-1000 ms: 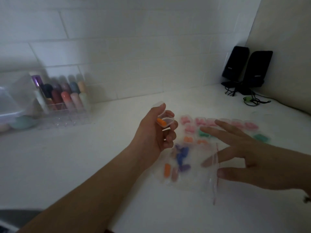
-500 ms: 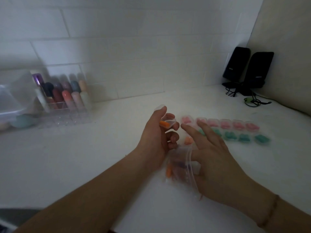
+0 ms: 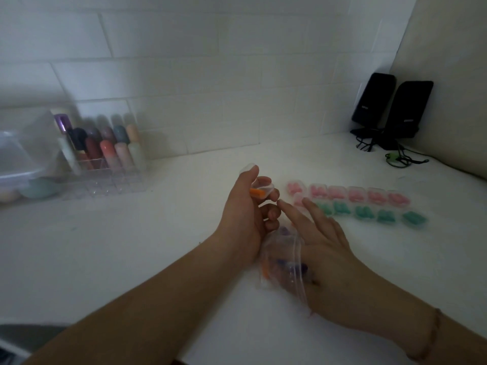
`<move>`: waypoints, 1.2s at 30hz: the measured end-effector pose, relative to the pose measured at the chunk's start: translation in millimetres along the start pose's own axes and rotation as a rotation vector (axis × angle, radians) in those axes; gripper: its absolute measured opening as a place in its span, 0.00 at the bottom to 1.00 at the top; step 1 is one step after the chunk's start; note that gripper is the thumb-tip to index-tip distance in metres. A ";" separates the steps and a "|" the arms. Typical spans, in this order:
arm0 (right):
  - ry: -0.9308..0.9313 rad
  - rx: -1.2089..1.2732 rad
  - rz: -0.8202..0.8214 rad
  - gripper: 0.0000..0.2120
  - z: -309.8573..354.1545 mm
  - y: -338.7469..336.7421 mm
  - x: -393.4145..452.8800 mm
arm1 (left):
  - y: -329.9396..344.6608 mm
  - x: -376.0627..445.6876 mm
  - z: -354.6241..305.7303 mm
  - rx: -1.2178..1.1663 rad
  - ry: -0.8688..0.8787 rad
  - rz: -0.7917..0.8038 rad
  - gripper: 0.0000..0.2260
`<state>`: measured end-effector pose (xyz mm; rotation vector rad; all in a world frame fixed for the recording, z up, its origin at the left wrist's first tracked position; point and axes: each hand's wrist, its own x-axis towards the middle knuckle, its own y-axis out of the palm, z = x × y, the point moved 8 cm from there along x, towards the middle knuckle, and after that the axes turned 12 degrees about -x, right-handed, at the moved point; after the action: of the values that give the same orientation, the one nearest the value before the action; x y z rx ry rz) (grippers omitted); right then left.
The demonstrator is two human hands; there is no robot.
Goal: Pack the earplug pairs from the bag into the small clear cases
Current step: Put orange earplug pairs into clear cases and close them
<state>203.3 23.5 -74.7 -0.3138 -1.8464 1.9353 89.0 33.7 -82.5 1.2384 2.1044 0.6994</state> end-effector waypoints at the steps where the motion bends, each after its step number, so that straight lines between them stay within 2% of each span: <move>1: 0.013 0.050 -0.041 0.14 -1.3 -2.5 0.7 | 0.3 -0.2 -0.1 0.003 -0.001 0.001 0.13; 3: 0.031 0.171 -0.111 0.19 -3.6 -8.3 1.4 | 0.8 -0.6 0.0 0.009 -0.004 0.003 0.13; 7: 0.030 0.179 -0.062 0.10 -8.5 -8.8 3.1 | 0.1 -0.2 0.1 0.032 0.000 0.001 0.14; 12: 0.004 -0.093 -0.136 0.07 -27.1 -38.6 -8.2 | 0.0 0.3 0.0 0.043 -0.011 -0.001 0.15; 14: -0.037 -0.110 -0.189 0.10 -38.0 -60.4 -16.9 | 0.4 0.7 -0.7 0.043 -0.018 0.011 0.16; 18: -0.060 0.071 -0.341 0.14 -65.3 -104.8 -28.1 | 4.5 0.2 -6.8 0.036 -0.003 0.062 0.18; 21: -0.006 0.499 -0.481 0.15 -77.6 -116.0 -31.2 | 13.3 -3.9 -9.7 0.032 -0.016 0.150 0.20; 25: -0.049 0.618 -0.576 0.08 -61.0 -111.2 -31.4 | 32.9 -17.3 1.8 0.099 -0.145 0.348 0.25; 28: -0.058 0.585 -0.579 0.06 -43.4 -108.6 -30.6 | 41.8 -26.9 11.6 0.157 -0.214 0.457 0.27; 32: -0.043 0.533 -0.577 0.07 -32.9 -102.1 -29.1 | 42.8 -30.2 15.5 0.235 -0.204 0.510 0.28; 36: -0.044 0.356 -0.632 0.08 -26.7 -102.1 -27.9 | 46.3 -33.5 21.0 0.244 -0.217 0.574 0.29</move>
<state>256.2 35.0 20.1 0.3848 -1.3544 1.7592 144.0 26.4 -57.4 1.9955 1.6937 0.5160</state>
